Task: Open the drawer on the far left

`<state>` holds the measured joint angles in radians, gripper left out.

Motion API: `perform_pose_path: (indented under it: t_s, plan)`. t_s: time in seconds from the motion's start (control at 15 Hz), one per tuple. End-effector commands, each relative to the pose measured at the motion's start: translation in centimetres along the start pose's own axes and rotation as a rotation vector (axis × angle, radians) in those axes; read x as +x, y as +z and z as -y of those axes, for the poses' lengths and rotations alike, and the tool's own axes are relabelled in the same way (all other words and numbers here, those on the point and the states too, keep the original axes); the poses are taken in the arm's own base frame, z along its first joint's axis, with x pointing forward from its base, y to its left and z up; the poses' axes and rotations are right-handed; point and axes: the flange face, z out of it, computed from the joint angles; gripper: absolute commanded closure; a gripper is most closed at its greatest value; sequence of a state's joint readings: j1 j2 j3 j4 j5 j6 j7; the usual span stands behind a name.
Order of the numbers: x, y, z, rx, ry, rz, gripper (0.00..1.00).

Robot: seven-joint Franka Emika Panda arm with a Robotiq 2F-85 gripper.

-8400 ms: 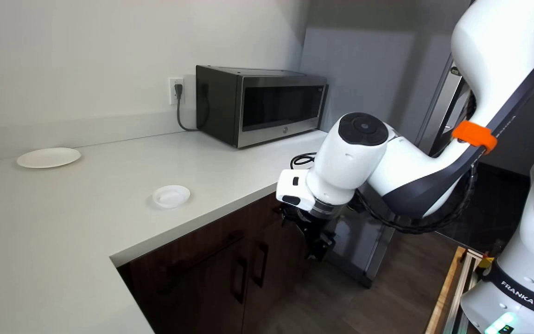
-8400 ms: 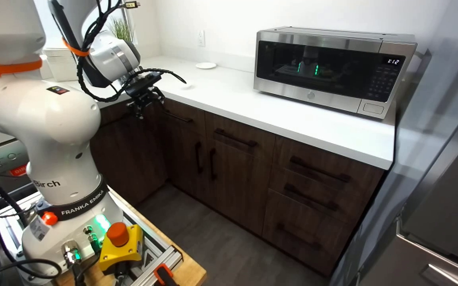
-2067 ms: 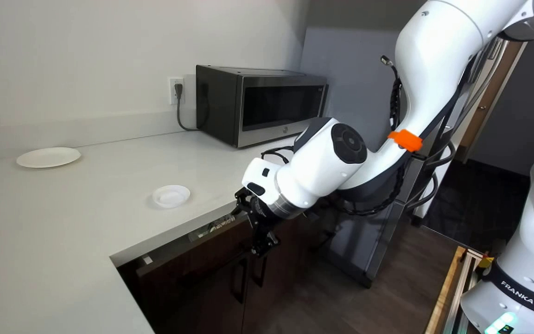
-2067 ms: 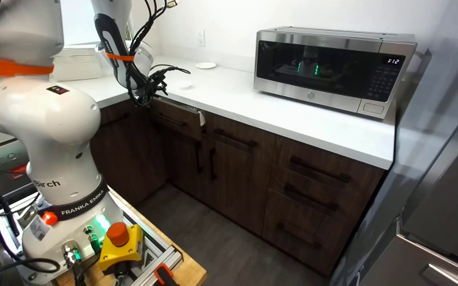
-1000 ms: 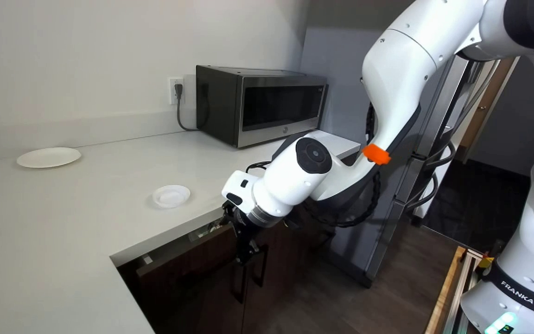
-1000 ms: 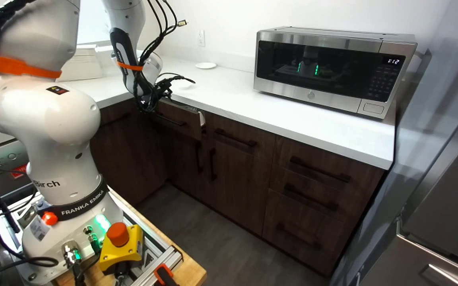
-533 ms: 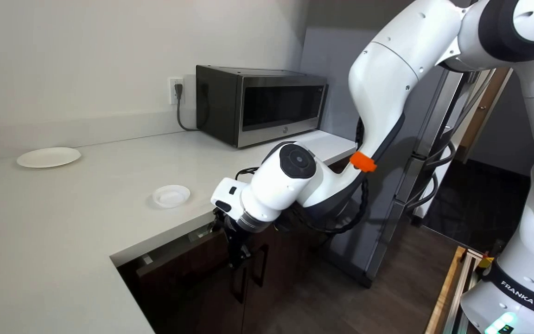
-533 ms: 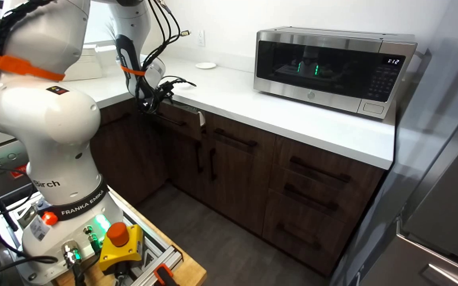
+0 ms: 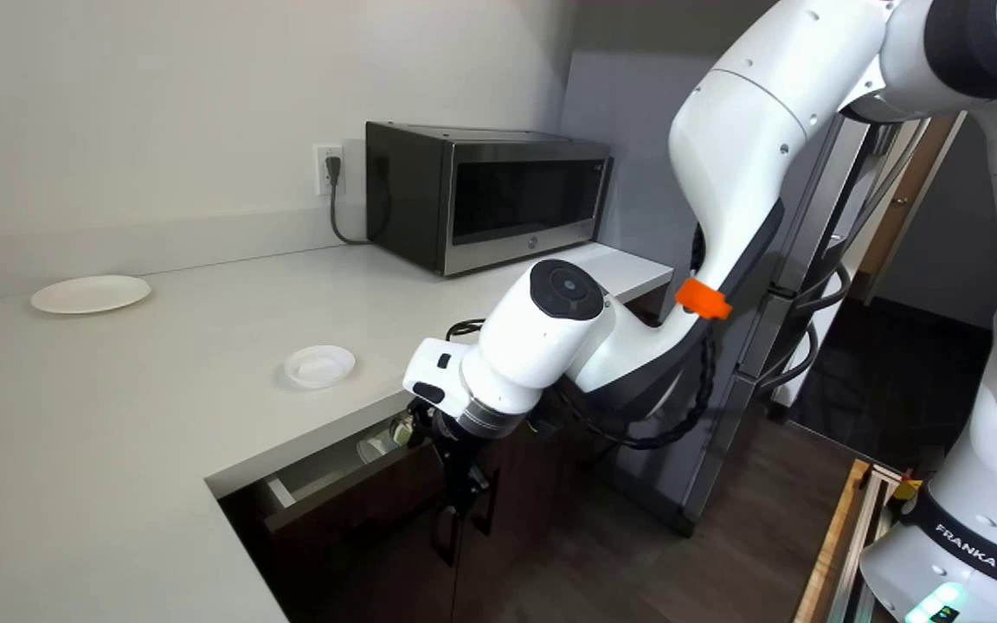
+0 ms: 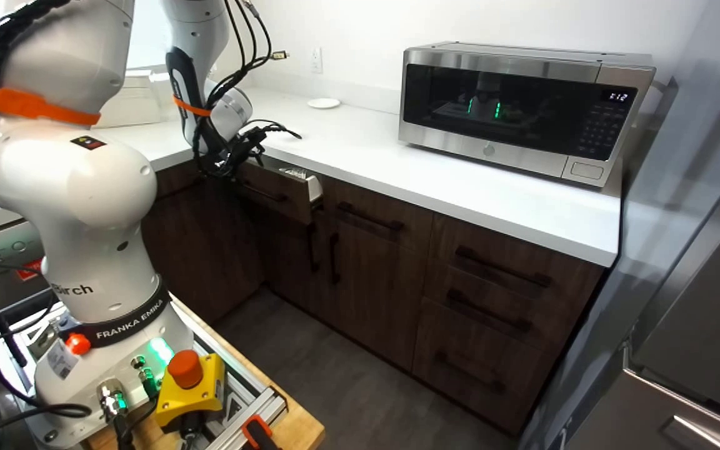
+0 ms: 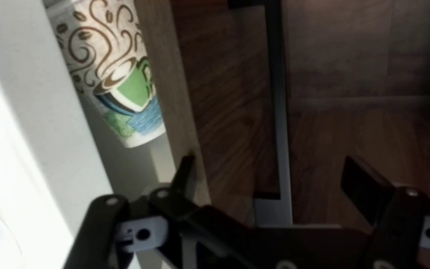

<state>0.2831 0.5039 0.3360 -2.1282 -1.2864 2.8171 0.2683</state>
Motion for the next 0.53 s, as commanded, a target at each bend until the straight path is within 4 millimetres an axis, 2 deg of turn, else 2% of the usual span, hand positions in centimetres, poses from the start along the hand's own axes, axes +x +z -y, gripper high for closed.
perform_pose_path:
  t_s: [0.0,0.07,0.2,0.4,0.47]
  plan:
    - [-0.5,-3.5,2.5,0.003,-0.022,0.001,0.0]
    - [-0.3,-4.3,2.3,-0.022,-0.016,-0.012,0.0]
    - [0.1,-4.7,2.2,-0.031,-0.008,-0.014,0.0]
    - [0.3,-4.1,1.2,-0.042,0.004,-0.01,0.0]
    - [0.2,-3.3,0.9,-0.032,0.012,0.008,0.0]
